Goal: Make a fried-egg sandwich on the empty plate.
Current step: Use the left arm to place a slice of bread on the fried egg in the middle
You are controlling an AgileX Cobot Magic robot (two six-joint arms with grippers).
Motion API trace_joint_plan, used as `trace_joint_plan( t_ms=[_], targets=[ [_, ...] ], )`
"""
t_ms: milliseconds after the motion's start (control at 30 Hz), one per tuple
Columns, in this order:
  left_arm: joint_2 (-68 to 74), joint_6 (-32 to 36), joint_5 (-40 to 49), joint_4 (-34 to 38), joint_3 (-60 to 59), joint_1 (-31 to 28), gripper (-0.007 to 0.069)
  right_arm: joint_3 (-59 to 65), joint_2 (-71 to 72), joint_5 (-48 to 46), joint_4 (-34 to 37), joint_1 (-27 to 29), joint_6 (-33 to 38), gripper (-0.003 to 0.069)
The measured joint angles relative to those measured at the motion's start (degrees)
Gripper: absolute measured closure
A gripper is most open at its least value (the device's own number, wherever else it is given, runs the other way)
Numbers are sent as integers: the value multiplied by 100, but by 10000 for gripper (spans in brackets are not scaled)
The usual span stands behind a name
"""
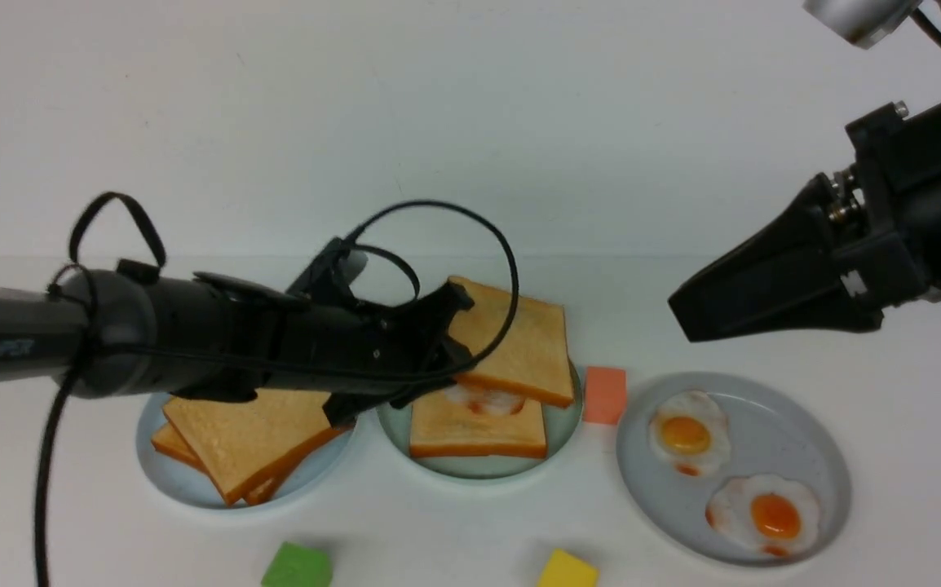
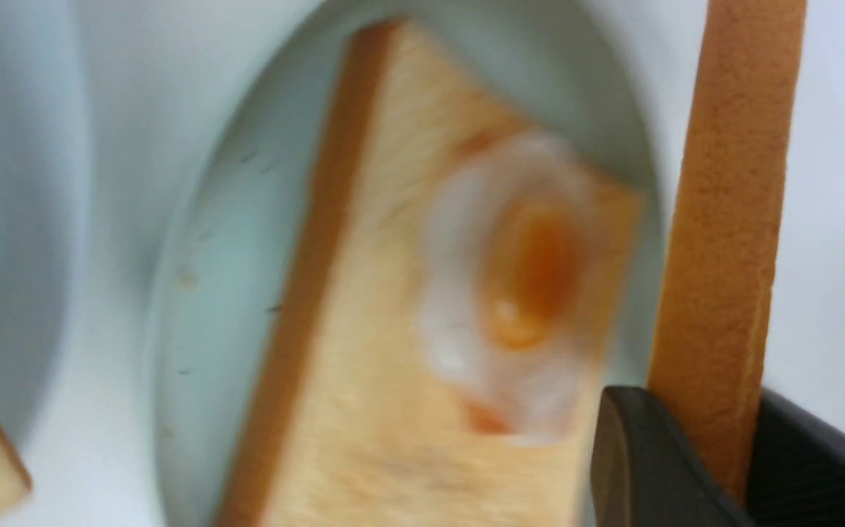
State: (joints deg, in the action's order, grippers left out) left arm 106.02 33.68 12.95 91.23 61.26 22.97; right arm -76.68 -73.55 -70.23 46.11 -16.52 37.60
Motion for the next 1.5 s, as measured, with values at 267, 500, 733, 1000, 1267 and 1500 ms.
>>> trace_joint_plan(
  t_ms=[267,500,733,1000,1267,1500],
  targets=[
    [-738,137,-477,147,-827,0,484,0,0,-6,0,0,0,468],
    [-645,816,-307,677,-1045,0,485,0,0,-34,0,-4,0,459],
    [-645,1092,-159,727,-981,0,491,0,0,-72,0,-4,0,449],
    [-439,1053,-138,727,-977,0,491,0,0,-74,5,-4,0,441],
    [-249,883,-157,762,-977,-5,487,0,0,-85,5,-4,0,430],
    [-268,864,-224,747,-977,-5,288,0,0,-91,5,-4,0,421]
  ],
)
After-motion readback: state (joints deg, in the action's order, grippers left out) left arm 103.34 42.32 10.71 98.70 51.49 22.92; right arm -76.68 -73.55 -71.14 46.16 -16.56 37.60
